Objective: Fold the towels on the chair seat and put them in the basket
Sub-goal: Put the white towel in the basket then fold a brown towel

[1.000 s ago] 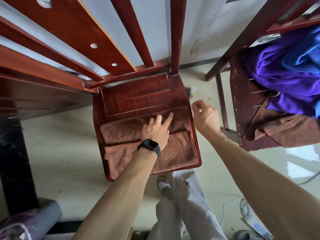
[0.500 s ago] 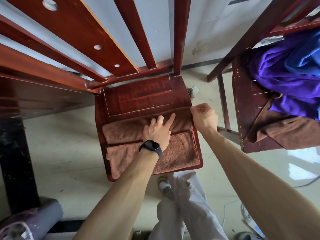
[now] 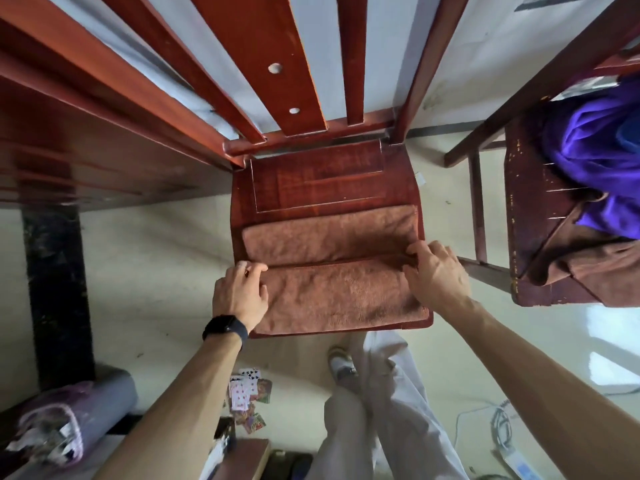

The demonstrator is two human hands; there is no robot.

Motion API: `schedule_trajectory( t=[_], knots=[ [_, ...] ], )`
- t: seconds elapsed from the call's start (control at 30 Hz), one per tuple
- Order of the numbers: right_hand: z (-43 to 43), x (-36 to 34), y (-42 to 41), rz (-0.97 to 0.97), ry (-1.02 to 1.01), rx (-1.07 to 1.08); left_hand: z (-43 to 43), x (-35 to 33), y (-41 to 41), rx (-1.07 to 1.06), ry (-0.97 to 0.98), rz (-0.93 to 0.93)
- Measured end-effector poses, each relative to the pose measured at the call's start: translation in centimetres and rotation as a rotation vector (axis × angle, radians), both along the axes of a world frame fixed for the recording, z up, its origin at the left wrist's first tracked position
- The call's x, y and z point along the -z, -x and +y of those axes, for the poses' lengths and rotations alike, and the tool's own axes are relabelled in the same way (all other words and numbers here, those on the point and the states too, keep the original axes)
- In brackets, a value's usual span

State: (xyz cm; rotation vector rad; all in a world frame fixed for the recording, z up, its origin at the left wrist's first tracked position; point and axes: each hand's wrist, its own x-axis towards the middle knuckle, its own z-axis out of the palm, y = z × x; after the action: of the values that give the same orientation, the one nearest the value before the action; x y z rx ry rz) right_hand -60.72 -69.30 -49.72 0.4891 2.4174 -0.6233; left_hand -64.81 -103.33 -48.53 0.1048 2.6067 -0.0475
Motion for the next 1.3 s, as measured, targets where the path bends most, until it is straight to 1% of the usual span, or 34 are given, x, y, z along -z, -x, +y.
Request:
schedule_trajectory(
  t=[0.07,0.13,0.33,0.53,0.67,0.87,1.0,1.17,1.3],
  knots=[
    [-0.2,-0.1,-0.1,-0.012,-0.012,0.011,-1.0,0.3,0.4,-0.010,-0.004,0.032],
    [-0.3,-0.1,-0.2,-0.009,-0.006,0.026,-1.5,0.7,0.9,0.000,-0.029,0.027],
    [-0.1,-1.0,-1.0,0.056,0.098,0.099,-1.7,0.7,1.3,0.009,-0.107,0.027],
    [0.2,-2.4,-1.9,0.057,0.267,0.485,-3.1,-0.9,0.8,-0.086,-0.231,0.010],
    [0.2,-3.9,-2.8,0.107,0.361,0.612,-4.0,-2.4,0.4,-0.169,-0.303,-0.009],
    [-0.2,-6.1,-2.0,0.188,0.388,0.695,-4.0,-4.7,1.2,-0.410,-0.513,0.010],
    [-0.1,-5.2,0.2,0.185,0.382,0.742,-3.8,-4.3,3.7,-0.529,-0.614,0.032],
    [1.2,-0.8,3.3,0.158,0.370,0.770,-2.5,-1.2,6.5,-0.611,-0.633,0.066],
    [1.1,0.4,5.1,0.134,0.353,0.745,-1.6,0.7,7.6,-0.640,-0.569,0.094]
  ],
)
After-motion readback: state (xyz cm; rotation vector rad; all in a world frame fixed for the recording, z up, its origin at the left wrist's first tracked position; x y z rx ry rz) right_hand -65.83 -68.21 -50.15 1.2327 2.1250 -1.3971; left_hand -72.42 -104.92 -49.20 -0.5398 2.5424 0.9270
